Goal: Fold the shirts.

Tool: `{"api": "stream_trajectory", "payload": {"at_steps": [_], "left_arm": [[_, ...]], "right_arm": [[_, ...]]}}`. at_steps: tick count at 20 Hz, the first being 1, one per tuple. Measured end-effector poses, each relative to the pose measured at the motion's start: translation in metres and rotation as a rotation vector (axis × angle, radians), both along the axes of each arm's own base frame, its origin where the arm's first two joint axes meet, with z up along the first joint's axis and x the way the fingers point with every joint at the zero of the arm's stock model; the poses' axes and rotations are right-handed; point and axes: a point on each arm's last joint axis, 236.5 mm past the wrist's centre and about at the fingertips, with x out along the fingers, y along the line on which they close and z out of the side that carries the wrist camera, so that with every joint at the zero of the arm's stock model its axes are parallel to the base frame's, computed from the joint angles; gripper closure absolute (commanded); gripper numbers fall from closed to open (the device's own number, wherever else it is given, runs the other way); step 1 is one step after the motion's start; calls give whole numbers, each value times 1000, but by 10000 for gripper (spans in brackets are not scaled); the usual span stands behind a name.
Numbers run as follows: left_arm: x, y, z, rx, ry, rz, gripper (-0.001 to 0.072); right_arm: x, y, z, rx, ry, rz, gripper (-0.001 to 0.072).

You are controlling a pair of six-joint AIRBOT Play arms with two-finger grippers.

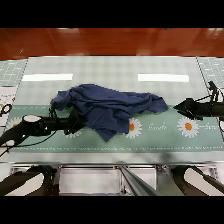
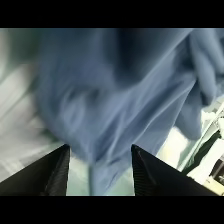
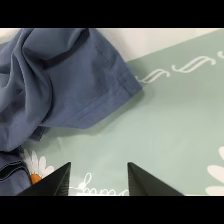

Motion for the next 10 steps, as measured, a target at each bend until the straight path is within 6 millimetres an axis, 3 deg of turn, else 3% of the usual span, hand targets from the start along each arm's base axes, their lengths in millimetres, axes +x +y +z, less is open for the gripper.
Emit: {"api": "stream_trajectory", "payload": {"at_steps": [1,2,3,6,10], "left_arm": [[5,-4,-1,1,0,-13,265],[10,-6,-3,8,-1,-20,575],[16,-7,-7,26,-6,-31,684],[34,-12,0,30,-61,-95,684],[59,-14,42,-50,-153,-136,684]], "right_arm": [[0,0,0,-1,-1,0,304],[0,0,0,-1,-1,0,304],[0,0,0,-1,-1,-1,304],[0,-4,0,-1,0,-10,304],[-6,-31,-6,-40,20,-68,304]]}}
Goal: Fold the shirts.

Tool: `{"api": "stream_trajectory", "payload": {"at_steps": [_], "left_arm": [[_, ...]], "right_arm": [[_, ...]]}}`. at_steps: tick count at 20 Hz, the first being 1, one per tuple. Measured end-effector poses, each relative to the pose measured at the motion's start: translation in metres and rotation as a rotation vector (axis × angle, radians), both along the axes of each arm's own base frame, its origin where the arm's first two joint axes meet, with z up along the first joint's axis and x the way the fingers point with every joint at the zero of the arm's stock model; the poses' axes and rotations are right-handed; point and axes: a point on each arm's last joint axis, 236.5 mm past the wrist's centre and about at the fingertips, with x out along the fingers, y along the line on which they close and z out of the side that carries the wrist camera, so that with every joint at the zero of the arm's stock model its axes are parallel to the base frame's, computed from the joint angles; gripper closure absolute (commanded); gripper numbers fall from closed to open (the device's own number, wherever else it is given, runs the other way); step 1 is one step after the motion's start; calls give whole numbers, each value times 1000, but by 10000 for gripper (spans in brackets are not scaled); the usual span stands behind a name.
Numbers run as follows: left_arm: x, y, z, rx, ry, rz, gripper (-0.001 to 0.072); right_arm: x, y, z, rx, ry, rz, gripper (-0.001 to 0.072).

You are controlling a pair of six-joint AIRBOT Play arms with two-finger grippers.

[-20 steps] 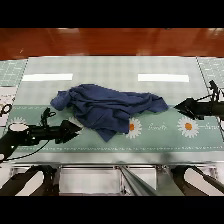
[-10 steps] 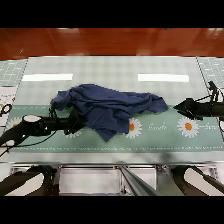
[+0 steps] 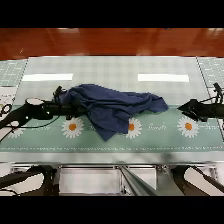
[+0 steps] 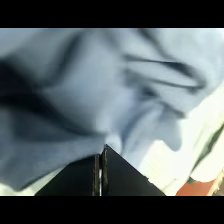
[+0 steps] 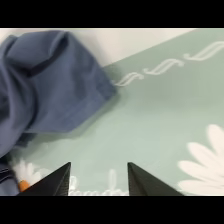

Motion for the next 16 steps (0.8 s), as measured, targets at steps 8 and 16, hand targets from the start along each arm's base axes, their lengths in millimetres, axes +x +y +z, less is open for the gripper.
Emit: {"api": "stream_trajectory", "payload": {"at_steps": [8,16], "left_arm": [[15,5,46,-49,-107,-36,684],[15,5,51,-54,-117,-42,684]], "right_arm": [[-9,-20,-40,51,121,-81,305],[40,36,-63,190,124,22,304]]}}
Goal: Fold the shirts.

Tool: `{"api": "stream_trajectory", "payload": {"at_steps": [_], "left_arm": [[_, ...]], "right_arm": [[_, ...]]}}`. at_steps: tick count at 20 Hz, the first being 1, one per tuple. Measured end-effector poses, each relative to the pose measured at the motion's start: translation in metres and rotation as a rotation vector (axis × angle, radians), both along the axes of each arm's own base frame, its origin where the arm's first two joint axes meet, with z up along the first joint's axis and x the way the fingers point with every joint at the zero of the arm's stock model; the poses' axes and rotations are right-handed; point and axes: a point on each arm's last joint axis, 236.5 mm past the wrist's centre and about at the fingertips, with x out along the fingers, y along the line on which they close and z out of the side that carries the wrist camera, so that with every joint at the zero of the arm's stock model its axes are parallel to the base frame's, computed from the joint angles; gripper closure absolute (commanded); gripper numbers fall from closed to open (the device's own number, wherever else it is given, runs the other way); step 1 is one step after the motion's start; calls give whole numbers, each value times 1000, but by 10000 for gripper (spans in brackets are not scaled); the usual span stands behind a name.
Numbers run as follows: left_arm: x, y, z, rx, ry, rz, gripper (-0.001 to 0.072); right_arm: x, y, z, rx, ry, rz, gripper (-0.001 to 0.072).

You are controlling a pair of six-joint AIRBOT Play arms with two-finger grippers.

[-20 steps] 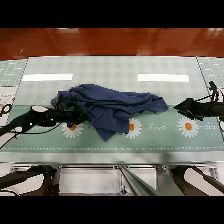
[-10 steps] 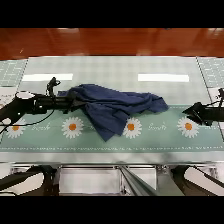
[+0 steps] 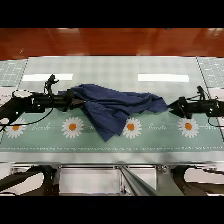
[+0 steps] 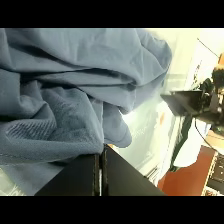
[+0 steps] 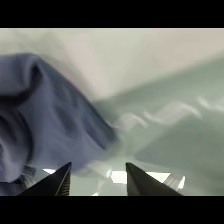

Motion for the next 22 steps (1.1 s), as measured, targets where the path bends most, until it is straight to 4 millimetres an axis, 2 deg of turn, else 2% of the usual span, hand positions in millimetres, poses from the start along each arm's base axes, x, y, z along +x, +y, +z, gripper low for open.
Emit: {"api": "stream_trajectory", "payload": {"at_steps": [4,6,7,11,13,15,17,19,22], "left_arm": [[-1,-2,0,0,-1,-7,684],[-2,-3,0,0,0,-9,684],[-2,-4,0,0,0,-11,684],[0,-3,2,0,-7,-10,684],[5,-2,12,-5,-31,-11,684],[16,2,34,-8,-90,-8,684],[28,8,71,-10,-186,-5,684],[43,16,122,-3,-317,15,684],[52,28,223,12,-554,45,685]], "right_arm": [[26,26,-4,8,-11,64,321],[37,35,-4,-9,-25,93,528],[40,37,-4,-26,-26,110,668],[60,49,15,-25,-77,155,682],[70,52,37,-16,-118,186,682],[82,49,70,-43,-180,221,682],[96,42,116,-101,-273,247,683],[110,36,177,-170,-401,258,682],[117,31,284,-283,-629,249,683]]}}
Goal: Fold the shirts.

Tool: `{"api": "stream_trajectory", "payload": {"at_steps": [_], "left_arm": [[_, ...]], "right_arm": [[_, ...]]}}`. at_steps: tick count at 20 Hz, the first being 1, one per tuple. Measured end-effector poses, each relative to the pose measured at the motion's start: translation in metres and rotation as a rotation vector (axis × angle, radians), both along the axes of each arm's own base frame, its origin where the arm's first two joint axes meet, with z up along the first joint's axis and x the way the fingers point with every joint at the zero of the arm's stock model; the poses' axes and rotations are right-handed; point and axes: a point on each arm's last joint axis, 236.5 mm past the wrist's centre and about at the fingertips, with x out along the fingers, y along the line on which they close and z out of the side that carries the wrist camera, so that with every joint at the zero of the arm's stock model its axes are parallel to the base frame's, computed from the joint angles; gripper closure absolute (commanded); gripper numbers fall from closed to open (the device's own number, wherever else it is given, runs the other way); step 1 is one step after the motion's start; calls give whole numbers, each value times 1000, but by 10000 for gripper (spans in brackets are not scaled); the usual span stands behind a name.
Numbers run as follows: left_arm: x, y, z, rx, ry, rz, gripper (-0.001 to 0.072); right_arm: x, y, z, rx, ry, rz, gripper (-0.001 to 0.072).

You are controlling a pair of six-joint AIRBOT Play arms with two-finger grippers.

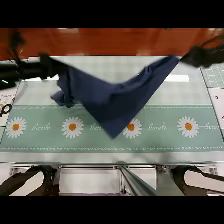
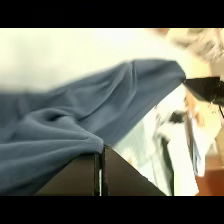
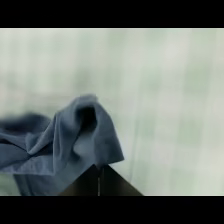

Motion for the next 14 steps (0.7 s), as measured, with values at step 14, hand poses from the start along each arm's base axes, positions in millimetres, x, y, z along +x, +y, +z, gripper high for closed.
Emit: {"api": "stream_trajectory", "payload": {"at_steps": [14], "left_arm": [[-206,44,324,402,-908,440,684]], "right_arm": [[-233,4,323,-393,-813,-235,682]]}}
